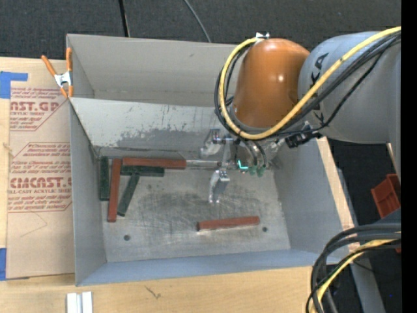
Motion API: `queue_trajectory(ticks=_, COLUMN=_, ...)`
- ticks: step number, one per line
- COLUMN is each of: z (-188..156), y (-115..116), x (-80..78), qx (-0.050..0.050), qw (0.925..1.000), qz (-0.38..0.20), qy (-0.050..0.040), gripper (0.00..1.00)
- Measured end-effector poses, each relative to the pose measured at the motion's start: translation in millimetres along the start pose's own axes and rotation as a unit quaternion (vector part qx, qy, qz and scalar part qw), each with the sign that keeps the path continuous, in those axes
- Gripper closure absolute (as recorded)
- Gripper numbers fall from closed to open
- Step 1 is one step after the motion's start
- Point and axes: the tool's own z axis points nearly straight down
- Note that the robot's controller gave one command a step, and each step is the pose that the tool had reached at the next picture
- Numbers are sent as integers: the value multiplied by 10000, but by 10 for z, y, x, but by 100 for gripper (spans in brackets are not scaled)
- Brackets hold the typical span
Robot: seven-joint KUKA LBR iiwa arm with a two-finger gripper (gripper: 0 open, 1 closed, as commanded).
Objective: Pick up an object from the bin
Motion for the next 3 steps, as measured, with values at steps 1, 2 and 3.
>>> queue_trajectory(ticks=1, z=-45, y=-2, x=-17, qx=-3, qw=10000, qz=5, qy=-39, gripper=0)
queue_trajectory(ticks=2, z=714, y=-384, x=274, qx=-3, qw=10000, qz=52, qy=-56, gripper=0)
queue_trajectory(ticks=3, z=759, y=-488, x=592, qx=4, qw=9999, qz=-150, qy=5, gripper=0)
